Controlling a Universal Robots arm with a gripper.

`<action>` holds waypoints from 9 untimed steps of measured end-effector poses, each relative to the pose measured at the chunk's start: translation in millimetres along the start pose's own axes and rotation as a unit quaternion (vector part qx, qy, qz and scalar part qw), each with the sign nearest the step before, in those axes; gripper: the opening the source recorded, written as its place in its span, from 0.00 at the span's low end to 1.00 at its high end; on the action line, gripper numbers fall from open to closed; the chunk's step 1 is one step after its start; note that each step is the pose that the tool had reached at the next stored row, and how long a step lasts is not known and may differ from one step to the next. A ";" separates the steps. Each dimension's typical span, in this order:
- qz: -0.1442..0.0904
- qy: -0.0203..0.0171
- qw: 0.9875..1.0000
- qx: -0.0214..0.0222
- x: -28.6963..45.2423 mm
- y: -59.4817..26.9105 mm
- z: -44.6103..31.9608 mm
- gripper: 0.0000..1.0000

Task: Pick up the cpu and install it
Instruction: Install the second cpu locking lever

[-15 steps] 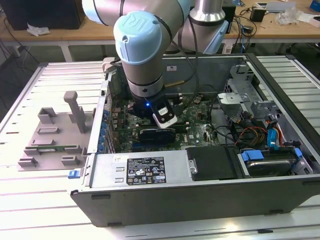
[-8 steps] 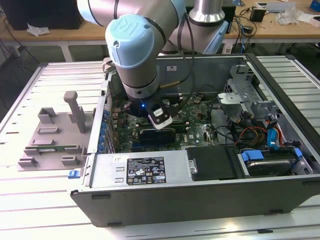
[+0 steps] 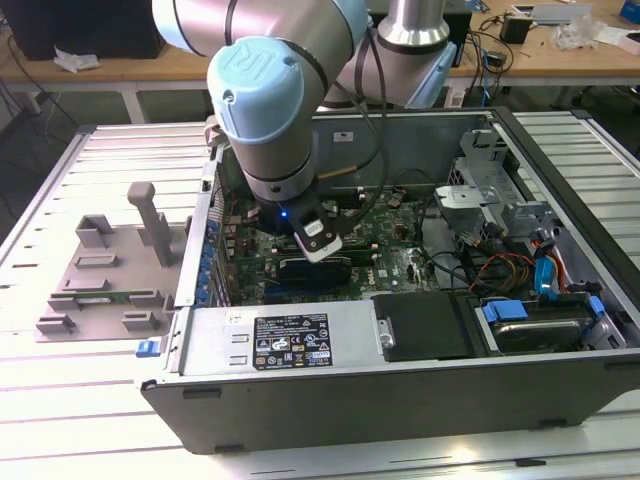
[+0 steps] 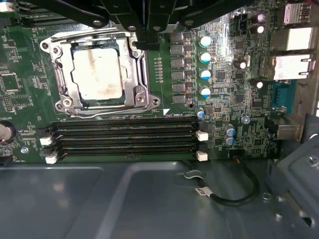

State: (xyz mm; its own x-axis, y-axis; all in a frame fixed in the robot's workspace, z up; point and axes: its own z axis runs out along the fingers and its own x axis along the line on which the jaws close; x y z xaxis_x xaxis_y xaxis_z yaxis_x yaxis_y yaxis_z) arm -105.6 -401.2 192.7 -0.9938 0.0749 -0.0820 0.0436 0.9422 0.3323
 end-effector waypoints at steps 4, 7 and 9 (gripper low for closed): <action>0.001 0.000 1.000 0.000 0.2 0.0 0.2 0.11; 0.001 -0.001 1.000 0.000 -0.1 1.1 -3.1 0.11; 0.002 -0.001 1.000 0.002 -0.6 3.3 -9.2 0.11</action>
State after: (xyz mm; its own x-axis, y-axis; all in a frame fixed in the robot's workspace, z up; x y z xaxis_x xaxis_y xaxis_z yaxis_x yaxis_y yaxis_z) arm -105.8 -401.1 202.5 -0.9935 0.0784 -0.0823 0.0471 0.9429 0.3296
